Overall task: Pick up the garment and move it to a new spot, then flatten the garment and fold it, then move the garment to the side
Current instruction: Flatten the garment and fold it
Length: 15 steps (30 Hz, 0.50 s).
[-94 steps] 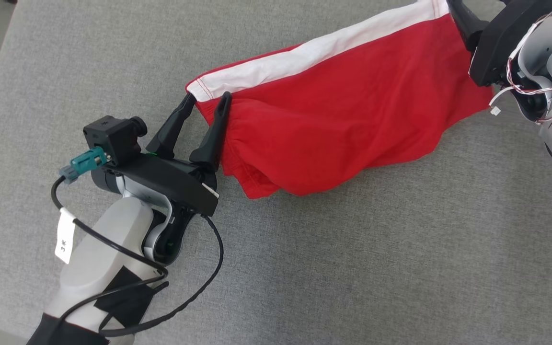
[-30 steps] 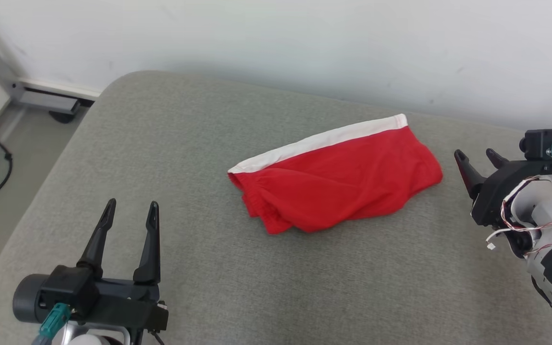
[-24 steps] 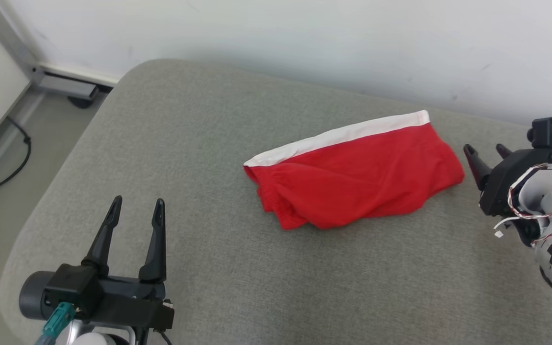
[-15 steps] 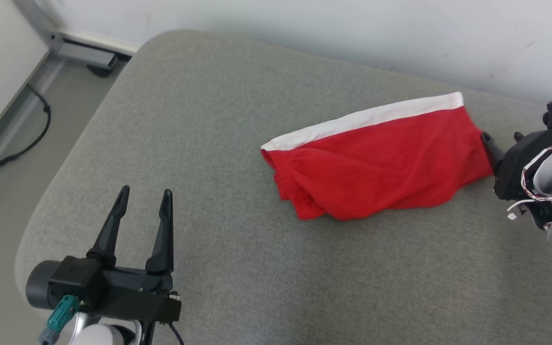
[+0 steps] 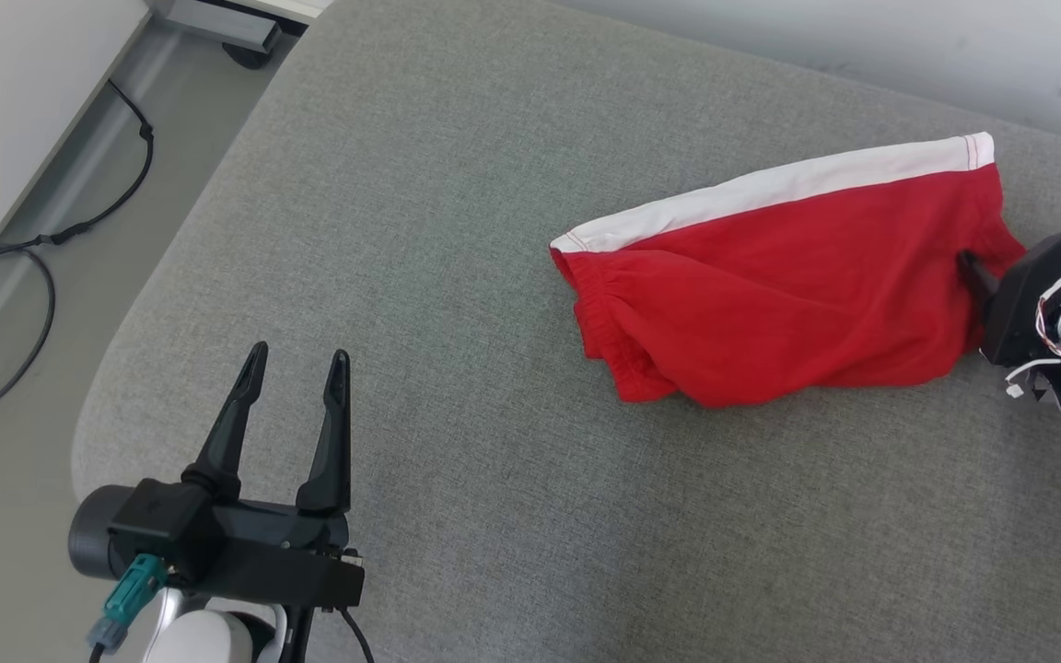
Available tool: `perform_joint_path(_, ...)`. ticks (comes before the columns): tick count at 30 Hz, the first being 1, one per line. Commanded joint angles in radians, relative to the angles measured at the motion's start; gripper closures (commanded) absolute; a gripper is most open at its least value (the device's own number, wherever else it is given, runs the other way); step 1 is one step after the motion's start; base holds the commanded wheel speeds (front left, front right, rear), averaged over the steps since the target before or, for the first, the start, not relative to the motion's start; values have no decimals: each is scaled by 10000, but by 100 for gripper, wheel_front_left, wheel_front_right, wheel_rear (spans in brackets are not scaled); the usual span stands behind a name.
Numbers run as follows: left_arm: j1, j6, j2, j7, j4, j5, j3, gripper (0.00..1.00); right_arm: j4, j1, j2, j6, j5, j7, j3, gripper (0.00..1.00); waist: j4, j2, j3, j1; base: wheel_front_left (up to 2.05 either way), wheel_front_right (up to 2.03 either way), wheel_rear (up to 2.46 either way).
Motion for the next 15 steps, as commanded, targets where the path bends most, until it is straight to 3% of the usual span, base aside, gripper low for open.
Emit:
perform_joint_path(1,-138,16,-6,-40,35,12,40,0,53,174,56,-5,-45,205,50,0,-19,-1,-23,-1,0,0,0)
perform_joint_path(4,-122,16,-5,-40,46,38,58,0,64,223,106,-5,35,720,6,0,-101,-1,-102,-1,0,0,0)
perform_joint_path(5,-112,7,-9,-40,55,51,50,0,67,245,115,-5,52,939,6,9,-130,-1,-135,-1,0,0,0)
perform_joint_path(6,-101,5,-8,-40,68,60,50,0,68,277,127,-5,74,1132,5,35,-163,-1,-177,-1,0,0,0)
perform_joint_path(7,-85,-3,-10,-40,86,71,47,0,70,275,154,-5,72,1288,12,68,-194,-1,-207,-1,0,0,0)
perform_joint_path(8,-73,-19,-12,-40,100,71,42,0,69,263,175,-5,66,1380,20,95,-224,-1,-244,-1,0,0,0)
perform_joint_path(9,-69,-32,-14,-40,111,67,43,0,71,243,178,-5,66,1434,16,100,-246,-1,-268,-1,0,0,0)
perform_joint_path(15,-84,-75,-20,-40,211,59,65,0,73,80,134,-9,15,1418,-16,100,-337,-1,-354,-1,0,0,0)
